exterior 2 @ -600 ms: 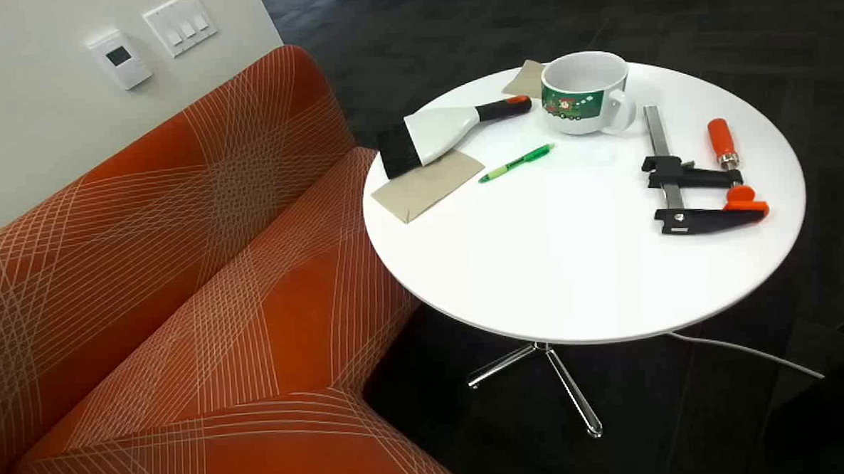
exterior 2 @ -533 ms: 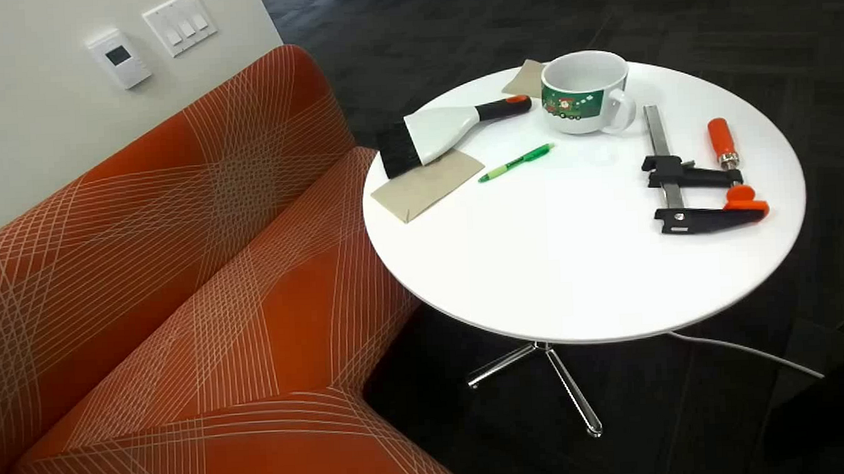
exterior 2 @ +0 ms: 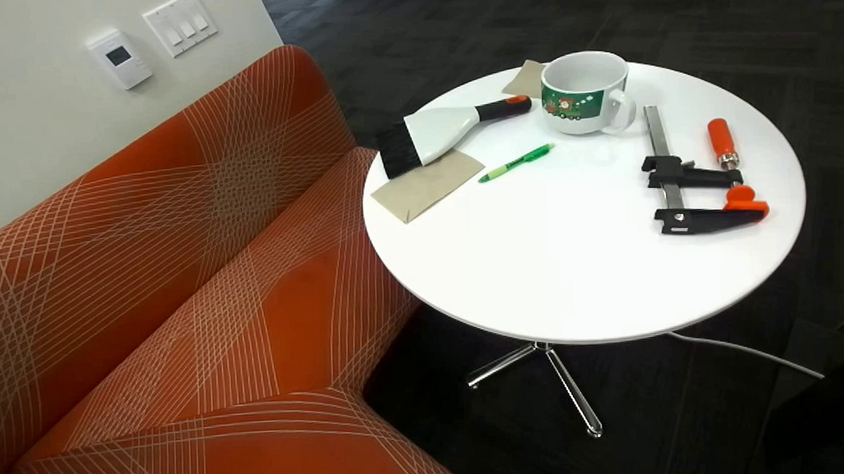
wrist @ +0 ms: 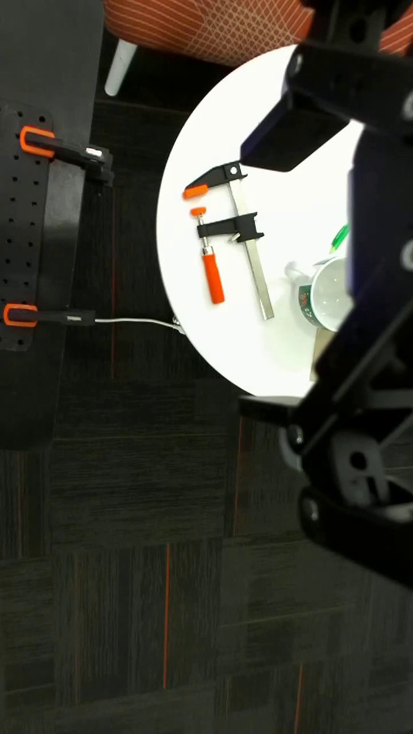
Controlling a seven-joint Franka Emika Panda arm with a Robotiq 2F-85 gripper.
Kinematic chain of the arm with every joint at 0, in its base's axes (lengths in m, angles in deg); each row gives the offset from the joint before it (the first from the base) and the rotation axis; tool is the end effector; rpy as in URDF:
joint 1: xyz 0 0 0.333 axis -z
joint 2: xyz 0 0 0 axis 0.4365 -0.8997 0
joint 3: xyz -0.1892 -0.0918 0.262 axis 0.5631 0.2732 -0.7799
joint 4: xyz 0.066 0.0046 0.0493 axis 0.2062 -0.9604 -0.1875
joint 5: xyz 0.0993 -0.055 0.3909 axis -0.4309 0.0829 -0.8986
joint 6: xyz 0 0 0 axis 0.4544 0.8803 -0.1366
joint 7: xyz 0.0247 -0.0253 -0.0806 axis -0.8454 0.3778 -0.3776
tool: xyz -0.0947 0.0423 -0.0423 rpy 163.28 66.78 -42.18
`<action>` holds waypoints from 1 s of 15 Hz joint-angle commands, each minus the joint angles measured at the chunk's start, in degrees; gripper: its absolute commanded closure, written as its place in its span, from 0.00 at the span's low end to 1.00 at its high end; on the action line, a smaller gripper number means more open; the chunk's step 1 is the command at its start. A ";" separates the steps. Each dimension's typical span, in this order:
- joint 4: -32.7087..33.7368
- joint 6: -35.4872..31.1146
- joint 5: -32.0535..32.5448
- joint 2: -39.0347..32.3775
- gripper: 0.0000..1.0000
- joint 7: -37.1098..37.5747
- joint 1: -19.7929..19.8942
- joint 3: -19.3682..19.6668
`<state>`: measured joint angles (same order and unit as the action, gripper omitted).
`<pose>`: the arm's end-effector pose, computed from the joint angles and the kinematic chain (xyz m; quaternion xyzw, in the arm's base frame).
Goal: Place the green pen inside the white and green mug
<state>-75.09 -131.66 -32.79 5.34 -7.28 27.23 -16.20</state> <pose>0.3074 -0.0368 0.5831 0.9943 0.0576 -0.0368 0.0822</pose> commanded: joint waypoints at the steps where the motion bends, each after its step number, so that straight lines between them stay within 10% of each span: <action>1: 0.64 -2.89 0.11 -2.36 0.00 -0.78 -2.48 0.23; 15: 0.94 -35.34 -8.72 -26.41 0.00 -16.81 -13.71 -0.44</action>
<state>-75.98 -163.04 -37.66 -15.41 -18.61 14.88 -16.94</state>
